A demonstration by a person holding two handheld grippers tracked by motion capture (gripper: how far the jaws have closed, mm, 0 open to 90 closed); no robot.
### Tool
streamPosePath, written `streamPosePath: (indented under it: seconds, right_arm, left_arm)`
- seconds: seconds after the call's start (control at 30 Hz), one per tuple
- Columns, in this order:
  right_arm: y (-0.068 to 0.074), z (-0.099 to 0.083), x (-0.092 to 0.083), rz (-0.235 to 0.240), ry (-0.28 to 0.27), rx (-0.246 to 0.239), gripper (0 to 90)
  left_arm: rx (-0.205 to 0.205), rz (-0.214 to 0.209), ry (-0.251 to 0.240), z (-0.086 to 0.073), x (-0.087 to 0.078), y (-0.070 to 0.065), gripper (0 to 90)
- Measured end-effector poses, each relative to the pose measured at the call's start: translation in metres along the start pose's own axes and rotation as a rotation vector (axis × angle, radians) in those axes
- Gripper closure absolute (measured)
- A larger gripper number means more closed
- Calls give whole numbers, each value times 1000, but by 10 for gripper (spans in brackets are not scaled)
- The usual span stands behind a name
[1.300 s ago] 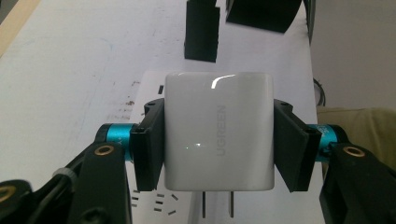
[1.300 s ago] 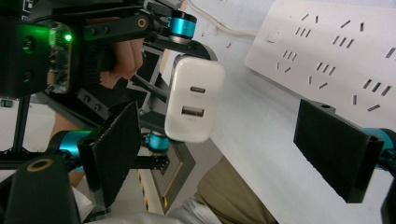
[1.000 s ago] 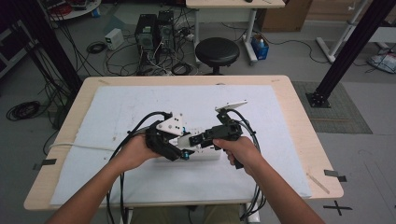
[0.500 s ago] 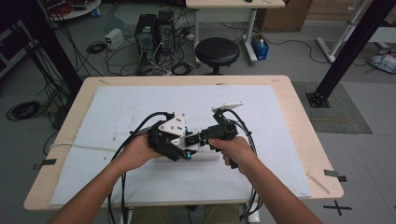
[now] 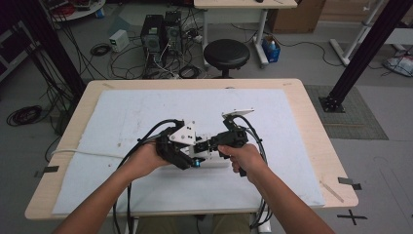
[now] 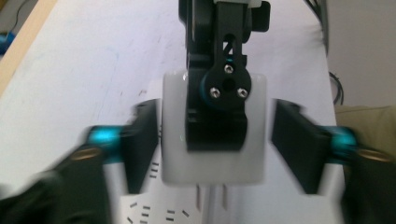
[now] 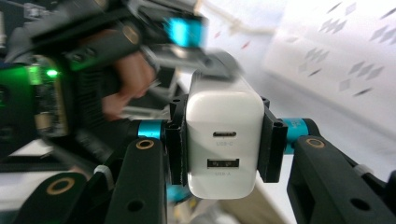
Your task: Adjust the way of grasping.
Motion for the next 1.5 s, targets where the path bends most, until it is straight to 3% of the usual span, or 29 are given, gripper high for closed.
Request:
streamPosePath:
  seconds: [0.13, 0.3, 0.33, 0.4, 0.43, 0.53, 0.6, 0.73, 0.83, 0.93, 1.0, 1.07, 1.2, 1.3, 1.37, 1.5]
  right_arm:
    - [-6, 1, -13, -69, -54, -49, 620]
    - [-11, -1, -32, -138, -78, -110, 620]
    - [-11, -2, -36, -177, -75, -123, 620]
    - [-13, -4, -44, -211, -74, -139, 620]
    - [-14, -5, -48, -238, -73, -153, 620]
    - [-13, -7, -58, -317, -54, -207, 620]
    - [-10, -9, -63, -382, -18, -258, 620]
    - [-4, -12, -74, -479, 35, -331, 620]
    - [0, -15, -86, -548, 56, -396, 620]
    - [5, -17, -97, -656, 86, -465, 620]
    - [7, -18, -105, -718, 108, -481, 621]
    - [8, -18, -111, -767, 127, -488, 621]
    - [12, -16, -122, -815, 142, -493, 621]
    - [13, -14, -128, -839, 166, -495, 620]
    - [13, -13, -130, -846, 183, -488, 621]
    - [11, -15, -130, -857, 219, -478, 620]
  left_arm:
    - [-44, 3, 49, -7, -2, 5, 202]
    - [-125, 30, 76, -22, -11, 18, 199]
    - [-139, 37, 86, -25, -14, 21, 199]
    - [-166, 48, 117, -32, -18, 26, 199]
    - [-181, 53, 132, -35, -20, 28, 199]
    - [-252, 52, 248, -50, -24, 36, 199]
    - [-271, 51, 313, -60, -28, 40, 199]
    - [-316, 57, 355, -78, -38, 47, 199]
    - [-291, 75, 396, -90, -51, 55, 199]
    - [-298, 88, 401, -99, -63, 61, 199]
    - [-281, 100, 409, -105, -70, 65, 199]
    - [-302, 117, 425, -111, -76, 68, 199]
    - [-355, 147, 455, -120, -84, 72, 199]
    - [-357, 165, 474, -124, -88, 75, 199]
    - [-379, 175, 453, -125, -88, 75, 199]
    - [-348, 176, 413, -121, -92, 75, 199]
Point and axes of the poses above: each handheld gripper's, and its own axes: x roughly forward along the jaws, z roughly out of its top, y roughly to its left, the point moved 1 cm from there along x, roughly forward along the jaws, and after that the axes turned 5 degrees about z, right-handed, at the moved point
